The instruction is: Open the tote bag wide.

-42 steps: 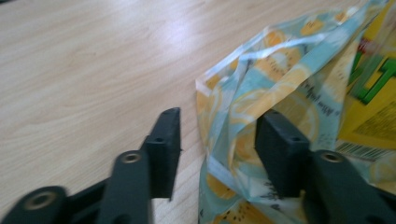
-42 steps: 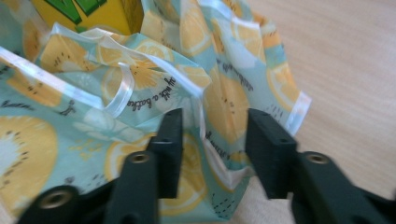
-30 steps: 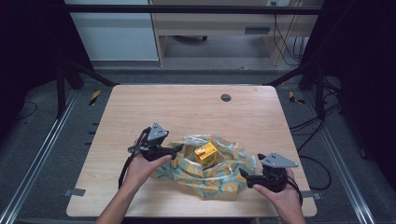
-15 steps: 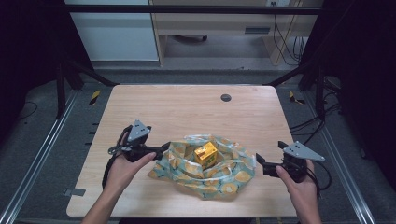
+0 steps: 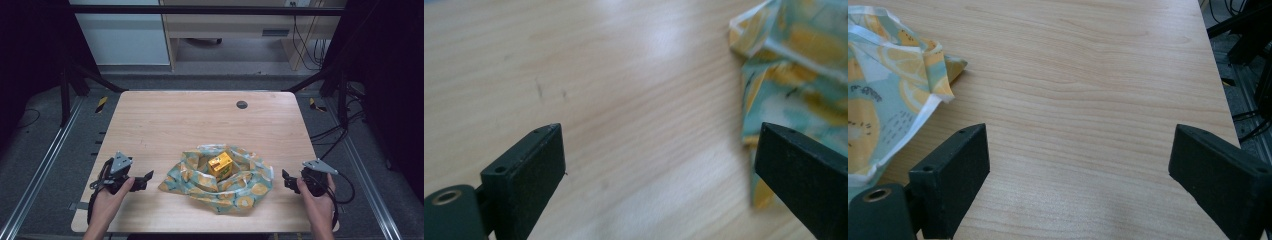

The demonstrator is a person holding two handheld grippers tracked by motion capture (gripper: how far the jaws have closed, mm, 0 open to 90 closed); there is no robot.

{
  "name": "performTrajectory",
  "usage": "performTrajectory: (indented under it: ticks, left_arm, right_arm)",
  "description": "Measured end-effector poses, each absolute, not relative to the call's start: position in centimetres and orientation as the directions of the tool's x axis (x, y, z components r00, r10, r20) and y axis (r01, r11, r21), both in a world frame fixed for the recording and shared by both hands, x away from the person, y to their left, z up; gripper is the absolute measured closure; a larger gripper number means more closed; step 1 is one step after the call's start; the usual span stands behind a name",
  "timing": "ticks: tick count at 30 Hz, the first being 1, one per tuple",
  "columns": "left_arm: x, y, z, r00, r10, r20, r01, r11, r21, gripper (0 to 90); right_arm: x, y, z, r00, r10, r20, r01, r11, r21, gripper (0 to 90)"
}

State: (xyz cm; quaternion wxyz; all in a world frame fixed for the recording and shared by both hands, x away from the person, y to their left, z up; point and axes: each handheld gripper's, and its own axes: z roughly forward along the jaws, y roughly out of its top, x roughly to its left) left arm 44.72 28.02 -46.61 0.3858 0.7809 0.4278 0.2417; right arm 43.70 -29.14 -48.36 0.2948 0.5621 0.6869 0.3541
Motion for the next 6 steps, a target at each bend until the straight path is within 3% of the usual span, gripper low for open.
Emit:
performTrajectory:
  ticks: [6]
  left_arm:
    - [44.04,28.88,-46.38,0.489,0.872,0.02,0.493,-0.296,0.818,5.6]
  right_arm:
    - [42.83,-28.76,-48.34,-0.203,0.979,-0.033,0.522,0.137,0.842,8.3]
